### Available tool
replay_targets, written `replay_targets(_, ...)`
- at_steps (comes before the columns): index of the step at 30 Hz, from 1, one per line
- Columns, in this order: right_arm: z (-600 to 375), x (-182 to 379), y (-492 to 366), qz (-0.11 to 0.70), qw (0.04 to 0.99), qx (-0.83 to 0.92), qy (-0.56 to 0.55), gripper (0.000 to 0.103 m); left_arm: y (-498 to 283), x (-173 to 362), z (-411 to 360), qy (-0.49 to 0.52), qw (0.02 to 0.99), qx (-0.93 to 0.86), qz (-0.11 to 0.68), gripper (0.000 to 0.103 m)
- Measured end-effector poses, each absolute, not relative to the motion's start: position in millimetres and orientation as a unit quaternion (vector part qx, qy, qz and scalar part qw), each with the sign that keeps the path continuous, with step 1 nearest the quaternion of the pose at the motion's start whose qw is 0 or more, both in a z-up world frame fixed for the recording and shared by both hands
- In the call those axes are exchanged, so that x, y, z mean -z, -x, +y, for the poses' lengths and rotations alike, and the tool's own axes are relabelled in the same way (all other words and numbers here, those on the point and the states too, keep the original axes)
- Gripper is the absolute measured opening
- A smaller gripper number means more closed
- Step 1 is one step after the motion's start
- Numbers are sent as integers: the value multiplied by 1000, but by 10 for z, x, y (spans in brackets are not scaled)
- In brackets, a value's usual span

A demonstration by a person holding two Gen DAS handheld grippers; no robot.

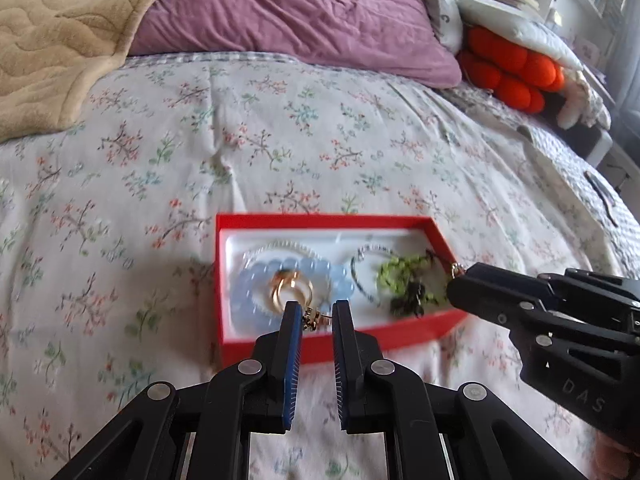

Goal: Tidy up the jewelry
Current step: 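Carry the gold earring with the left tool while the right carries the silver ring to the box, then open the left tool over the box while the right releases the silver ring inside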

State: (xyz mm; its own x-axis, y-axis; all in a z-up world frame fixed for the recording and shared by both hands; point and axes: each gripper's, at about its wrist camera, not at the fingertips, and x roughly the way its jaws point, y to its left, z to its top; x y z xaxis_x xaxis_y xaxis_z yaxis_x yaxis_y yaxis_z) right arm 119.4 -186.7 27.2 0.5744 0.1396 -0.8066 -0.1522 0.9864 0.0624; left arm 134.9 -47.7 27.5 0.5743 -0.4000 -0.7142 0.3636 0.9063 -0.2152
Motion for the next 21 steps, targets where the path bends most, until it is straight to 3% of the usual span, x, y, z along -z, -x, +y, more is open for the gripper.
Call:
replay_targets(13, -1890, -188, -1428, 475, 877, -69, 15, 16, -1550, -187, -543, 14, 884, 201, 422, 12)
replay_targets(21, -1868, -146, -1482, 485, 872, -67, 12, 16, -1483, -245, -441, 9, 887, 191, 420, 37)
